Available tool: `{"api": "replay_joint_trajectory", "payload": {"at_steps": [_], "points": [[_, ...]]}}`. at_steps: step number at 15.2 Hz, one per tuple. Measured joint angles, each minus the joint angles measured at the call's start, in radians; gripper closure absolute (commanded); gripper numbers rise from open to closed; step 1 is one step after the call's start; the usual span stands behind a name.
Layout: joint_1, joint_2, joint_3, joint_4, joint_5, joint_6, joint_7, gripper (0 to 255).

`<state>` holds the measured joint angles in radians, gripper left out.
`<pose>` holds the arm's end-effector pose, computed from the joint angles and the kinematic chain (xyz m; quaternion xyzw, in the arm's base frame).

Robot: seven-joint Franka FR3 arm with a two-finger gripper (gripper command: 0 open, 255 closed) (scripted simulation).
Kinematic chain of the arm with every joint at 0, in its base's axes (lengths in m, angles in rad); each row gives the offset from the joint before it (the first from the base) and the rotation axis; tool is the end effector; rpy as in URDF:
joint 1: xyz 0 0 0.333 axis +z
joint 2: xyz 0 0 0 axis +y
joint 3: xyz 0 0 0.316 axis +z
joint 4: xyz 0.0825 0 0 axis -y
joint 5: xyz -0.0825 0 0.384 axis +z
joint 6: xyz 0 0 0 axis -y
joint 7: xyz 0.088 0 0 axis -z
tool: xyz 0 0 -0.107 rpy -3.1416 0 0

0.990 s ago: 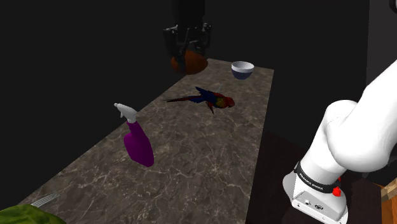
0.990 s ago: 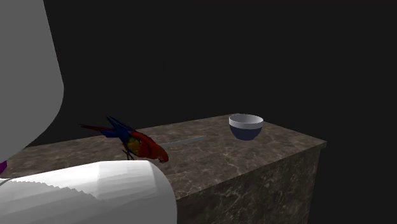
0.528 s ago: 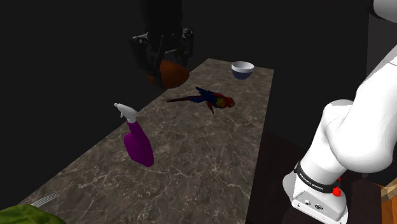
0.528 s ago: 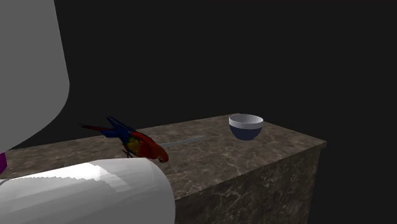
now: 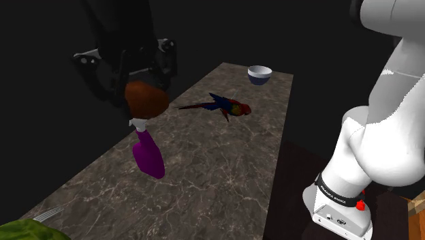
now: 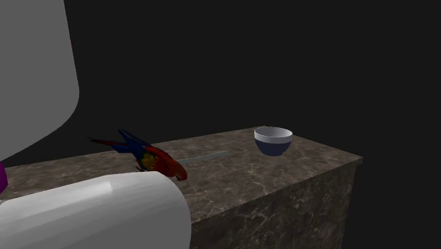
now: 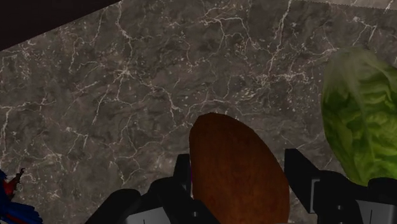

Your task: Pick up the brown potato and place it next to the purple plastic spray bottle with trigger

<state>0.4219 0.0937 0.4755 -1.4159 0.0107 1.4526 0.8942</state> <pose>0.3647 0.4364 0.6396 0.9994 0.0017 -0.0354 0.0015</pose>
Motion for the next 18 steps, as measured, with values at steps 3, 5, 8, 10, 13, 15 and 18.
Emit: {"api": "replay_joint_trajectory", "payload": {"at_steps": [3,5,8,10,13,15,18], "points": [[0.065,0.107,0.035,0.129,-0.051,-0.030,0.087,255],[0.122,0.189,0.052,0.232,-0.092,-0.059,0.146,255],[0.156,0.239,0.058,0.281,-0.117,-0.063,0.177,255],[0.152,0.234,0.058,0.249,-0.114,-0.036,0.177,255],[0.135,0.207,0.057,0.171,-0.101,0.017,0.170,255],[0.129,0.198,0.056,0.129,-0.096,0.051,0.168,255],[0.120,0.183,0.055,0.070,-0.089,0.097,0.164,255]]}}
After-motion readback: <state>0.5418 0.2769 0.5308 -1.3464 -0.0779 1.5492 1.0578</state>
